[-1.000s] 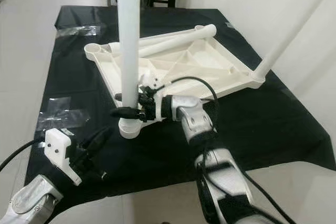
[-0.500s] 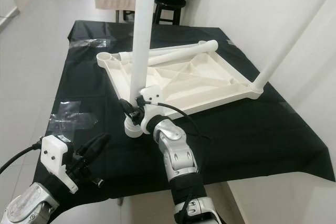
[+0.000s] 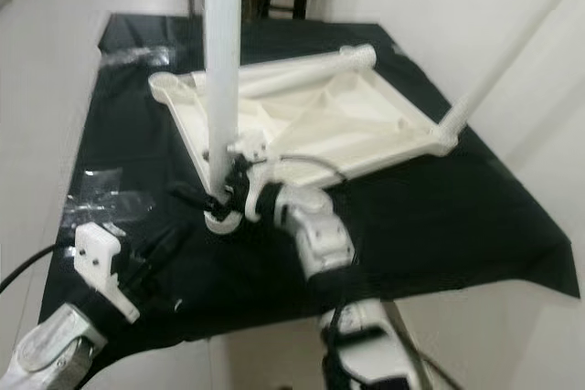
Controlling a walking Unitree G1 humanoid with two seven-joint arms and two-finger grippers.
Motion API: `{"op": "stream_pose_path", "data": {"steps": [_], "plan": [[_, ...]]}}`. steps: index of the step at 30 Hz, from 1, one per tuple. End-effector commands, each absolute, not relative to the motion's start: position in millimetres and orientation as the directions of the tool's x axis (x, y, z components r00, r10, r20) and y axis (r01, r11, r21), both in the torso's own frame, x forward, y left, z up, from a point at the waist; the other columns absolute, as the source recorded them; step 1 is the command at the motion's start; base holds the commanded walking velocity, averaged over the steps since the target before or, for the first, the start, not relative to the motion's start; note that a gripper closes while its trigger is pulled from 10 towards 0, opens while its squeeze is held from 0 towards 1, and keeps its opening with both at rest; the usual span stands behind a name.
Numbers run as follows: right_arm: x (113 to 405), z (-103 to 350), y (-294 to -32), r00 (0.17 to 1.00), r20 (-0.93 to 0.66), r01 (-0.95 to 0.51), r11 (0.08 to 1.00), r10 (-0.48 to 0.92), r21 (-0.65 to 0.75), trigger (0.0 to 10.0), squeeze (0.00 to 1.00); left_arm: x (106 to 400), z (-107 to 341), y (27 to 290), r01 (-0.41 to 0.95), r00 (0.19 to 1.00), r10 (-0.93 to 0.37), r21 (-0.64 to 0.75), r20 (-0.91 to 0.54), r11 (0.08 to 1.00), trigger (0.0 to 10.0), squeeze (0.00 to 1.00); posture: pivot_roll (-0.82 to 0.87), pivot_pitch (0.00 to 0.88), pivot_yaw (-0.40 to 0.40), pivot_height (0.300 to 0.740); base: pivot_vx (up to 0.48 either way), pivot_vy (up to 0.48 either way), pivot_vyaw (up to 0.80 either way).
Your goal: Building children table
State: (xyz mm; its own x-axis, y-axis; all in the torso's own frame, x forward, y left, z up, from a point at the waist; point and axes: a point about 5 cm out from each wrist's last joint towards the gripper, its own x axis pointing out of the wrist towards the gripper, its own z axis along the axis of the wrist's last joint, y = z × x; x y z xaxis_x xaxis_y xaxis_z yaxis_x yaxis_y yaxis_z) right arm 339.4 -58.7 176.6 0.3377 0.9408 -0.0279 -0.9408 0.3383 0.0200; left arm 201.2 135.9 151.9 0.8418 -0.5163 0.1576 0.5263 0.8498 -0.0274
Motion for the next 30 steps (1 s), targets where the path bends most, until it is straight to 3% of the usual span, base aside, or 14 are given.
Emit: {"op": "stream_pose_path", "data": {"steps": [1, 3, 6, 11, 12, 20, 21, 22, 23, 25, 26, 28, 29, 30], "plan": [[340.4, 173.0, -65.3, 0.195, -0.080, -0.980, 0.198, 0.978, 0.029, 10.0, 0.00, 200.0, 148.1, 134.7, 0.528, 0.843, -0.519, -0.038, 0.145, 0.848, 10.0, 0.00, 0.14, 0.083, -0.138, 0.740, 0.000, 0.000, 0.00], [340.4, 173.0, -65.3, 0.195, -0.080, -0.980, 0.198, 0.978, 0.029, 10.0, 0.00, 200.0, 148.1, 134.7, 0.528, 0.843, -0.519, -0.038, 0.145, 0.848, 10.0, 0.00, 0.14, 0.083, -0.138, 0.740, 0.000, 0.000, 0.00], [346.2, 173.7, -73.2, 0.074, -0.127, -0.992, 0.086, 0.989, 0.090, 10.0, 0.00, 200.3, 147.5, 134.4, 0.527, 0.844, -0.518, -0.037, 0.143, 0.849, 10.0, 0.00, 0.15, 0.079, -0.140, 0.740, 0.000, 0.000, 0.00], [350.7, 175.1, -80.4, 0.024, -0.145, -0.988, 0.046, 0.989, 0.145, 10.0, 0.00, 200.9, 146.9, 134.1, 0.529, 0.843, -0.519, -0.037, 0.140, 0.848, 10.0, 0.00, 0.16, 0.074, -0.137, 0.740, 0.000, 0.000, 0.00], [351.9, 176.3, -83.1, 0.024, -0.143, -0.987, 0.046, 0.989, 0.154, 0.0, 0.00, 200.7, 146.5, 134.1, 0.529, 0.843, -0.520, -0.037, 0.139, 0.848, 10.0, 0.00, 0.17, 0.075, -0.139, 0.740, 0.000, 0.000, 0.00], [356.9, 173.3, -97.3, 0.101, -0.153, -0.987, 0.118, 0.983, 0.111, 0.0, 0.00, 199.5, 146.5, 133.7, 0.528, 0.844, -0.518, -0.039, 0.139, 0.849, 10.0, 0.00, 0.16, 0.080, -0.137, 0.740, 0.000, 0.000, 0.00], [357.0, 170.2, -101.5, 0.143, -0.157, -0.984, 0.158, 0.977, 0.088, 1.8, 0.00, 198.9, 146.7, 133.7, 0.528, 0.844, -0.518, -0.039, 0.139, 0.849, 10.0, 0.00, 0.15, 0.083, -0.136, 0.740, 0.000, 0.000, 0.00], [357.0, 170.2, -101.5, 0.143, -0.157, -0.984, 0.158, 0.977, 0.088, 1.8, 0.00, 198.9, 146.7, 133.7, 0.528, 0.844, -0.518, -0.039, 0.139, 0.849, 10.0, 0.00, 0.15, 0.083, -0.136, 0.740, 0.000, 0.000, 0.00], [356.0, 165.0, -105.8, 0.206, -0.159, -0.973, 0.219, 0.966, 0.073, 0.0, 0.00, 198.2, 147.0, 133.9, 0.528, 0.843, -0.519, -0.039, 0.139, 0.848, 10.0, 0.00, 0.15, 0.086, -0.137, 0.740, 0.000, 0.000, 0.00], [351.9, 155.2, -109.2, 0.320, -0.168, -0.942, 0.333, 0.932, 0.054, 0.0, 0.00, 196.7, 147.8, 134.5, 0.530, 0.843, -0.520, -0.039, 0.140, 0.847, 10.0, 0.00, 0.14, 0.099, -0.138, 0.740, 0.000, 0.000, 0.00], [344.7, 148.6, -100.7, 0.434, -0.142, -0.893, 0.446, 0.890, 0.065, 0.0, 0.00, 195.8, 148.4, 135.3, 0.530, 0.842, -0.520, -0.039, 0.140, 0.847, 10.0, 0.00, 0.14, 0.109, -0.137, 0.740, 0.000, 0.000, 0.00], [344.7, 148.6, -100.7, 0.434, -0.142, -0.893, 0.446, 0.890, 0.065, 0.0, 0.00, 195.8, 148.4, 135.3, 0.530, 0.842, -0.520, -0.039, 0.140, 0.847, 10.0, 0.00, 0.14, 0.109, -0.137, 0.740, 0.000, 0.000, 0.00], [338.7, 145.8, -95.8, 0.512, -0.124, -0.849, 0.523, 0.850, 0.078, 0.0, 0.00, 195.0, 148.9, 136.0, 0.530, 0.842, -0.520, -0.039, 0.140, 0.847, 10.0, 0.00, 0.13, 0.112, -0.136, 0.740, 0.000, 0.000, 0.00], [331.8, 142.6, -87.7, 0.670, -0.101, -0.729, 0.678, 0.735, 0.098, 0.0, 0.00, 194.4, 149.7, 137.3, 0.530, 0.843, -0.520, -0.040, 0.141, 0.847, 10.0, 0.00, 0.12, 0.119, -0.131, 0.740, 0.000, 0.000, 0.00]]}}
